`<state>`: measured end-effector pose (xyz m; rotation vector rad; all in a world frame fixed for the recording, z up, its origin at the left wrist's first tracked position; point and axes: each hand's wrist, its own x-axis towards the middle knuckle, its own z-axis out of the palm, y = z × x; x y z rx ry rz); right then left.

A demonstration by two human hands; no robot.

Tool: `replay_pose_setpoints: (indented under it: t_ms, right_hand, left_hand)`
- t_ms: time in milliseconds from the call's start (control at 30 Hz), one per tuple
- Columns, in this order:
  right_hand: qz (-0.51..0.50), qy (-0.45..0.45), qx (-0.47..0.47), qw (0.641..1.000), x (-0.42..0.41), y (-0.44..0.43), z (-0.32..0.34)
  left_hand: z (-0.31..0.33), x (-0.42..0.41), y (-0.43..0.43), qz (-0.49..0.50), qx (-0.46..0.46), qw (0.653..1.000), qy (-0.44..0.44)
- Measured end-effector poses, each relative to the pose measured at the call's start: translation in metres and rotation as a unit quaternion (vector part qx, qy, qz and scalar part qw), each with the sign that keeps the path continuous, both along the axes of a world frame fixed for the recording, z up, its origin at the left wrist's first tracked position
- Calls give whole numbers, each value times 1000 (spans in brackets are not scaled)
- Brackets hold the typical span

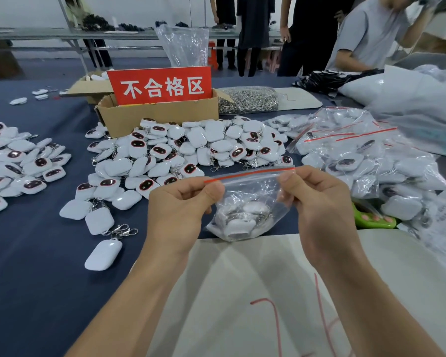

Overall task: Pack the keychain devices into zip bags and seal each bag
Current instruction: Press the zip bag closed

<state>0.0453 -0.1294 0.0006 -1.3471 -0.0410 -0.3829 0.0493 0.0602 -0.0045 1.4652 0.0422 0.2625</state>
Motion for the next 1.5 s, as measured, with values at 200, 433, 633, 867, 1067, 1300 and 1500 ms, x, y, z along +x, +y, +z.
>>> replay_pose_setpoints:
  t_ms: [200,433,633,867,1067,1300,1500]
  right_hand:
    - [3,0,16,1000,1,1,-1]
    - [51,-10,-10,999,-4,18,-5]
    - [86,4,-48,995,-6,19,-5]
    - [88,1,-65,994,-5,22,-8]
    - [102,7,-80,992,-6,23,-6]
    - [51,18,-18,998,-4,19,-10]
    - [84,16,-12,996,-4,13,-7]
  left_hand:
    - [0,-1,-5,14,-10,1000,-14]
    - [-3,-8,-15,-43,20,999,-15]
    - [-5,-10,-19,-42,39,998,-17]
    - [-4,-11,-23,-57,43,997,-10]
    - [-1,-9,-21,-51,53,997,-32]
    - [0,-10,-20,-29,5,1000,1]
    - [2,-12,-19,-46,-15,999,8]
